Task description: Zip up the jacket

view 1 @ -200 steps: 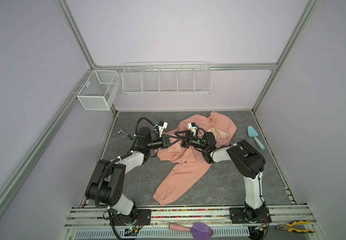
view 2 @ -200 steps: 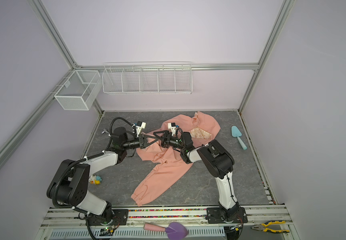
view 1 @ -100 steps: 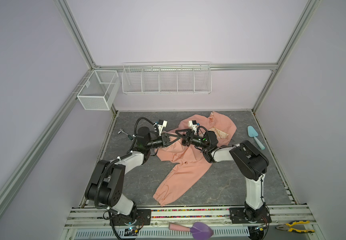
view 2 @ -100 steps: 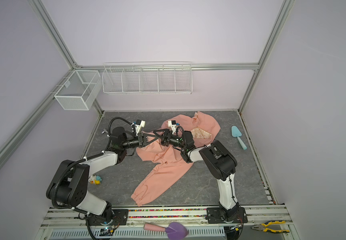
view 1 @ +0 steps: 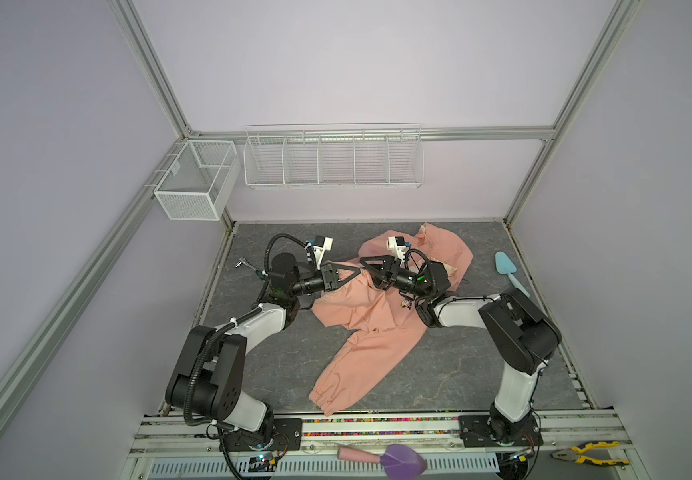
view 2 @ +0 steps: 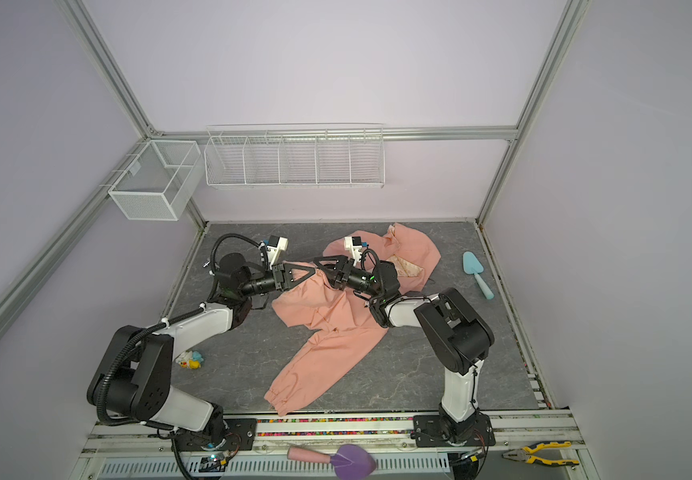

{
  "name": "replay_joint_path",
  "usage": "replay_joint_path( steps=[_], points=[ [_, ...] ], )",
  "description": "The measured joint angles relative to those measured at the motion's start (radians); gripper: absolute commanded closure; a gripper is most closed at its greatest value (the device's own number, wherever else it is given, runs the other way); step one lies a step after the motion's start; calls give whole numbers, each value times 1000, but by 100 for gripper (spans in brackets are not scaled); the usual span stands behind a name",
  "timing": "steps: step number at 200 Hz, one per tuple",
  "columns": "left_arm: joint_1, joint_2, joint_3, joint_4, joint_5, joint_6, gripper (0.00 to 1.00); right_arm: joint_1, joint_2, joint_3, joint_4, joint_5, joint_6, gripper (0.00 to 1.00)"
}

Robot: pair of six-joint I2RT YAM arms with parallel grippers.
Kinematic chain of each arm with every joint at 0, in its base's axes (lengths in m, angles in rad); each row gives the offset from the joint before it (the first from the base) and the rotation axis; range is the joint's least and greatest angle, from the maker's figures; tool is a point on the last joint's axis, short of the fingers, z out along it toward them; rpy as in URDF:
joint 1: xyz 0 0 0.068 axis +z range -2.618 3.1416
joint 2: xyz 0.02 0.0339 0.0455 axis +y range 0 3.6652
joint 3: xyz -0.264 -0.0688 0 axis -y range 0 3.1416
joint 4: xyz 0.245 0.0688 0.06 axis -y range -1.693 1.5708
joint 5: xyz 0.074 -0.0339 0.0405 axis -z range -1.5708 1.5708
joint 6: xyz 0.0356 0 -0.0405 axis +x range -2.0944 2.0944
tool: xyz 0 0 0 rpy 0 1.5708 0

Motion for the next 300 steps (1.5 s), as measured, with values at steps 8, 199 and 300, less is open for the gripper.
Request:
replay_joint_path(
  steps=[8,199,300],
  points=[
    [0,0,0,0,0,0,100,-3,-3,-11,0,0,0,48],
    [0,-11,0,-16,-2,0,100,-35,-45,-63,2,-7,10,77],
    [2,-11,0,-25,-4,0,100,-35,9,-45,0,-16,24,93]
  ],
)
